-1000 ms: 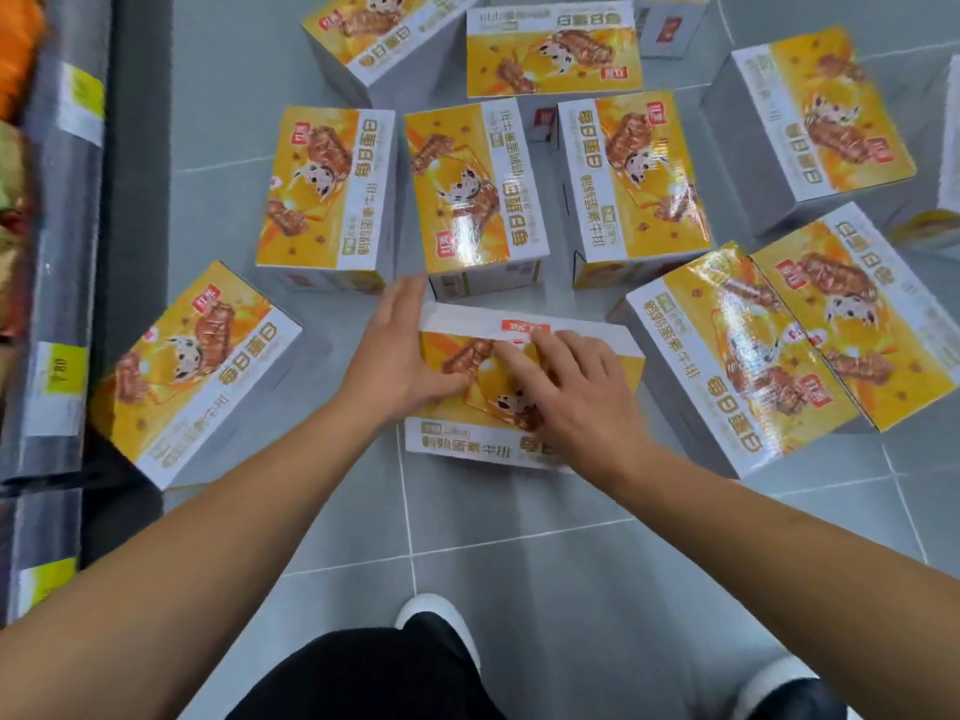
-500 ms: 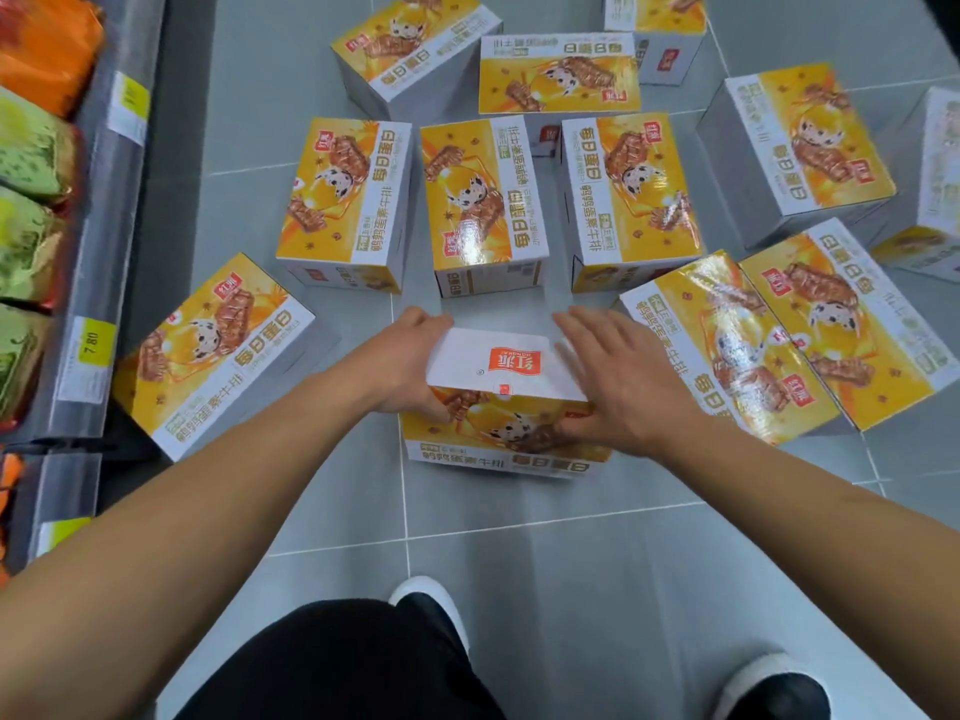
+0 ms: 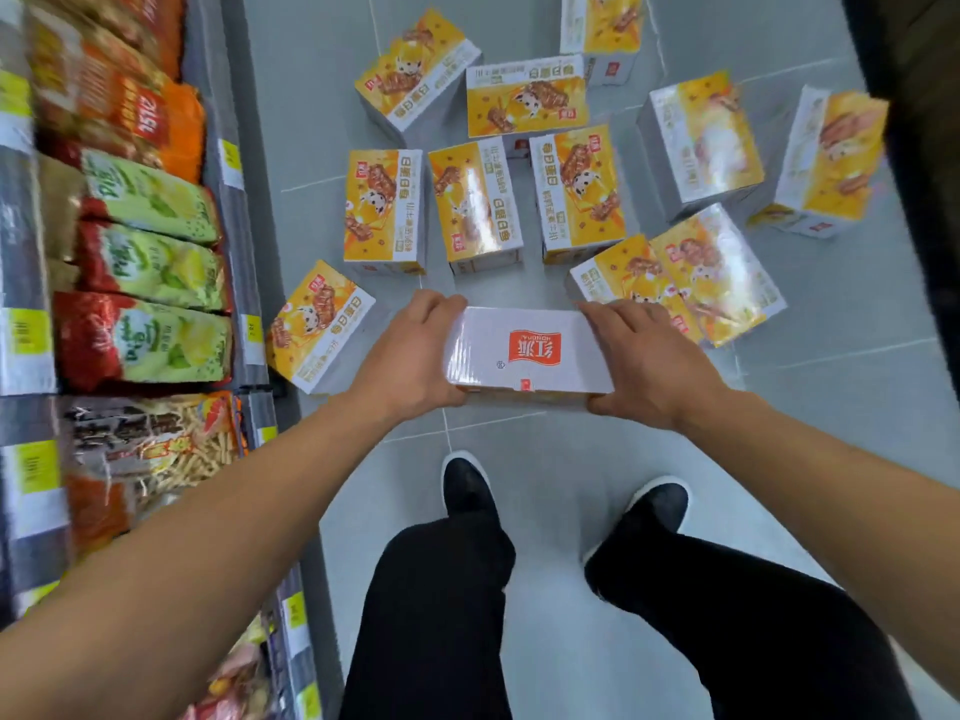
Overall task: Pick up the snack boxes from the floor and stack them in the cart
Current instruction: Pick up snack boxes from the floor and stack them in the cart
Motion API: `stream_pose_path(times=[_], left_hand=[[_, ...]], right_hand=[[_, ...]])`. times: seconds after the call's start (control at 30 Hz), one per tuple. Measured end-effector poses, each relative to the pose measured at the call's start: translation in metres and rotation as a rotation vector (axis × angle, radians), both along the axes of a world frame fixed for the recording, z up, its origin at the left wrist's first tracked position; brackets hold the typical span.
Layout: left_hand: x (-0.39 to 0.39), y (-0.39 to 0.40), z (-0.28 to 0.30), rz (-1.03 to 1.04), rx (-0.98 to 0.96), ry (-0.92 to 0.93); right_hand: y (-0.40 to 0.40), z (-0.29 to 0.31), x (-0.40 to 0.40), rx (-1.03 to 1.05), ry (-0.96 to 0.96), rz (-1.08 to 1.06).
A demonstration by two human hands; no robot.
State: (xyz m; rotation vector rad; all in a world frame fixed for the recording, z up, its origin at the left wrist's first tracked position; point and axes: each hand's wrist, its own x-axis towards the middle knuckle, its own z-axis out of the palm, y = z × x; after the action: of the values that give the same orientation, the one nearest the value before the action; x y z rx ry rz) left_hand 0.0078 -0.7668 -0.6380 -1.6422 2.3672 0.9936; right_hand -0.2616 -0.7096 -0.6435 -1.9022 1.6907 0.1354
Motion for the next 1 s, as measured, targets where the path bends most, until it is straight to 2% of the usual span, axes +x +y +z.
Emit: stream_pose_path(times=[0.07,0.1,0.17,0.27,0.43,0.7,1.0], left_hand=[[-0.014,0.006,0.077,-0.029,0.048,0.026],[-0.017,0.008,0.089,-0.015,0.065,0.031],[-0.031,0.012,0.167,-0.057,0.088,0.062],[-0.042,0.022,0.243,-0.142,0.085,0.072],[-0.057,0.049,0.326,-0.298,0.102,0.084],[-0.101,0.122,0.397,-0.71,0.062,0.072],[-0.178,0.304,0.43,-1.262,-0.099,0.132]], right_hand=[[0.015,0.076,-0.009,0.03,-0.004,-0.048],[0.019,0.085,-0.009,0.046,-0.002,-0.056],[0.036,0.164,-0.016,0.054,0.002,-0.134],[0.068,0.242,-0.021,0.039,0.024,-0.225],[0.133,0.33,-0.009,0.059,0.051,-0.406],[0.284,0.399,0.017,0.061,0.085,-0.769],[0.522,0.427,0.063,0.012,0.202,-1.208]])
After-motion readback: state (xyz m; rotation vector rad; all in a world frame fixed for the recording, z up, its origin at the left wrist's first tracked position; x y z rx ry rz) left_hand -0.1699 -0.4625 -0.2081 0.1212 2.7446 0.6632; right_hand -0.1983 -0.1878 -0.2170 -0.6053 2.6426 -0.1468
